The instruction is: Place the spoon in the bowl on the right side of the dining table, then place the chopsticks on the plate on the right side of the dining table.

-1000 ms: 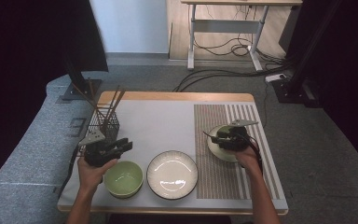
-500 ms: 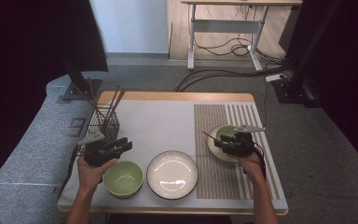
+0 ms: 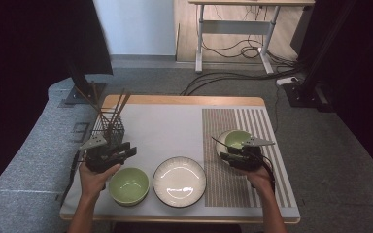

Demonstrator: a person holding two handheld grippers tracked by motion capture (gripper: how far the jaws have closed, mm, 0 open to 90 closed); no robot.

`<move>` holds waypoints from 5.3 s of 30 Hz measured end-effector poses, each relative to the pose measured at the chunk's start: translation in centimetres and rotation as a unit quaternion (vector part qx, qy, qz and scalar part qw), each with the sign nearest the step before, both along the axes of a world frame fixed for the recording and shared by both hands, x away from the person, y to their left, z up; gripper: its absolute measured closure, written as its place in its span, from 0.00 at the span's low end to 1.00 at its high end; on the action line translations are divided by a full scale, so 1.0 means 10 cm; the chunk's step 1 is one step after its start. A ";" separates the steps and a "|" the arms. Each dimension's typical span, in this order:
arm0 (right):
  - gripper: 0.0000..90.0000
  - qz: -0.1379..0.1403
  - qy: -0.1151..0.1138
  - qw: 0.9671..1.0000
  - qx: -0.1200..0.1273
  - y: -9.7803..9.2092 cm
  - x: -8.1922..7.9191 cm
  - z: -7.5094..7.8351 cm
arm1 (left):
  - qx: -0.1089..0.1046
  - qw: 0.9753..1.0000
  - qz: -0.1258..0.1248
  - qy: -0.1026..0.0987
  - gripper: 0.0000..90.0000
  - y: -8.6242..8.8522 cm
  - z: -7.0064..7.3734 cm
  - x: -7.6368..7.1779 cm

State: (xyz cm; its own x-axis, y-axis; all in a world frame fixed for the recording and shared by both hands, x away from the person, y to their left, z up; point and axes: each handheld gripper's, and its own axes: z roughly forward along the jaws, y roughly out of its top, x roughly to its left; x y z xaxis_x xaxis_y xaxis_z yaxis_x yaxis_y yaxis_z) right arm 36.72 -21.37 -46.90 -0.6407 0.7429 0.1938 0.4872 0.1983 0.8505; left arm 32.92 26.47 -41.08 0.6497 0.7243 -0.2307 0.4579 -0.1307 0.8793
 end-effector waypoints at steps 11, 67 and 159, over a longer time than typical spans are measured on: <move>0.58 0.008 -0.011 1.000 0.001 0.14 -0.08 -0.02 | 0.005 1.000 0.003 0.000 0.60 0.04 -0.02 0.01; 0.58 0.036 -0.019 0.999 -0.018 0.40 -0.15 -0.04 | -0.008 0.997 0.077 -0.016 0.58 0.70 0.36 0.22; 0.58 0.015 0.003 1.000 -0.020 0.25 -0.19 -0.18 | 0.036 0.988 0.148 0.030 0.60 1.05 0.21 1.26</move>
